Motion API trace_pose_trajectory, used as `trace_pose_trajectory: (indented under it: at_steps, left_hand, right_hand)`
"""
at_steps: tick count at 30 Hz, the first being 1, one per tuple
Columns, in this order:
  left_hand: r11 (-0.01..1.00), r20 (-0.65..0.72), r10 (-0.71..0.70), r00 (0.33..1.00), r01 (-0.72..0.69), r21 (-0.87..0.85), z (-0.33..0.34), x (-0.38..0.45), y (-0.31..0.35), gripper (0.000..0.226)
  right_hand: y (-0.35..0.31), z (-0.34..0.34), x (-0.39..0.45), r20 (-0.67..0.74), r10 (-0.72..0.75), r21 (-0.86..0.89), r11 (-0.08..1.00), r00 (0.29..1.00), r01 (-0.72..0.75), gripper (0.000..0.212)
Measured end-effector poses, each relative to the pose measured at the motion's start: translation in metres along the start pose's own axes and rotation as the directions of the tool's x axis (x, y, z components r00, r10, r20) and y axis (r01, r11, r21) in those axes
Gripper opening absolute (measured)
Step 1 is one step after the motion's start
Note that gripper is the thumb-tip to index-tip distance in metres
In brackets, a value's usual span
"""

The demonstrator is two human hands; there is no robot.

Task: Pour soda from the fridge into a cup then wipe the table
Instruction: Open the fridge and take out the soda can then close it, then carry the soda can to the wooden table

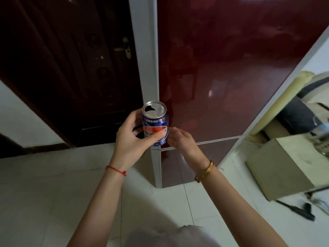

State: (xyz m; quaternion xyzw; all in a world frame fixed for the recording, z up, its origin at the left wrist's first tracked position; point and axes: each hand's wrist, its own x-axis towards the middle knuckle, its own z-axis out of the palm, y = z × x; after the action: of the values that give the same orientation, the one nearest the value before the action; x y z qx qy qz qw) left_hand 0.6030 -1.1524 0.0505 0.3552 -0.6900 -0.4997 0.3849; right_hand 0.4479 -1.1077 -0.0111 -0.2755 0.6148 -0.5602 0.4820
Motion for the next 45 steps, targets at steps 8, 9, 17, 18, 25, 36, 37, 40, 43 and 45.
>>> trace_pose_trajectory:
  at_steps: [8,9,17,18,25,36,37,40,43,45]
  left_hand:
    - [1.000,0.253,-0.005,0.967,0.006,-0.004,0.024,0.005,-0.021,0.074]
    - [1.000,0.285,-0.006,0.958,0.012,-0.019,0.029,0.004,-0.022,0.076]
    - [0.997,0.627,0.066,0.776,-0.069,-0.020,0.079,-0.014,-0.028,0.074]
    - [0.998,0.668,0.066,0.741,-0.065,-0.027,0.085,-0.017,-0.027,0.074]
    - [0.995,0.885,0.089,0.457,-0.070,-0.064,0.138,-0.045,-0.018,0.070]
    - [0.987,0.987,0.144,0.067,-0.084,-0.138,0.210,-0.163,0.006,0.067]
    - [0.986,0.988,0.147,0.041,-0.088,-0.143,0.214,-0.178,0.008,0.067]
    - [0.977,0.984,0.169,-0.057,-0.119,-0.175,0.222,-0.229,0.016,0.065]
    - [0.969,0.969,0.187,-0.159,-0.134,-0.209,0.224,-0.285,0.026,0.063]
    - [0.961,0.953,0.208,-0.220,-0.138,-0.242,0.222,-0.324,0.032,0.063]
  right_hand:
    - [0.017,-0.017,-0.056,-0.111,0.208,0.410,0.900,0.972,-0.146,0.040]
    - [0.021,-0.021,-0.062,-0.138,0.207,0.422,0.897,0.969,-0.132,0.039]
    - [0.051,-0.051,-0.122,-0.357,0.302,0.492,0.865,0.884,-0.097,0.034]
    - [0.055,-0.056,-0.130,-0.381,0.313,0.508,0.857,0.870,-0.086,0.036]
    - [0.074,-0.080,-0.197,-0.540,0.364,0.621,0.781,0.758,0.067,0.037]
    - [0.130,-0.089,-0.341,-0.731,0.450,0.658,0.664,0.513,0.355,0.032]
    - [0.137,-0.087,-0.356,-0.740,0.463,0.658,0.652,0.488,0.377,0.032]
    - [0.159,-0.078,-0.406,-0.758,0.506,0.652,0.617,0.412,0.441,0.035]
    - [0.179,-0.062,-0.461,-0.767,0.540,0.638,0.587,0.346,0.499,0.035]
    - [0.193,-0.049,-0.499,-0.783,0.542,0.613,0.584,0.306,0.532,0.033]
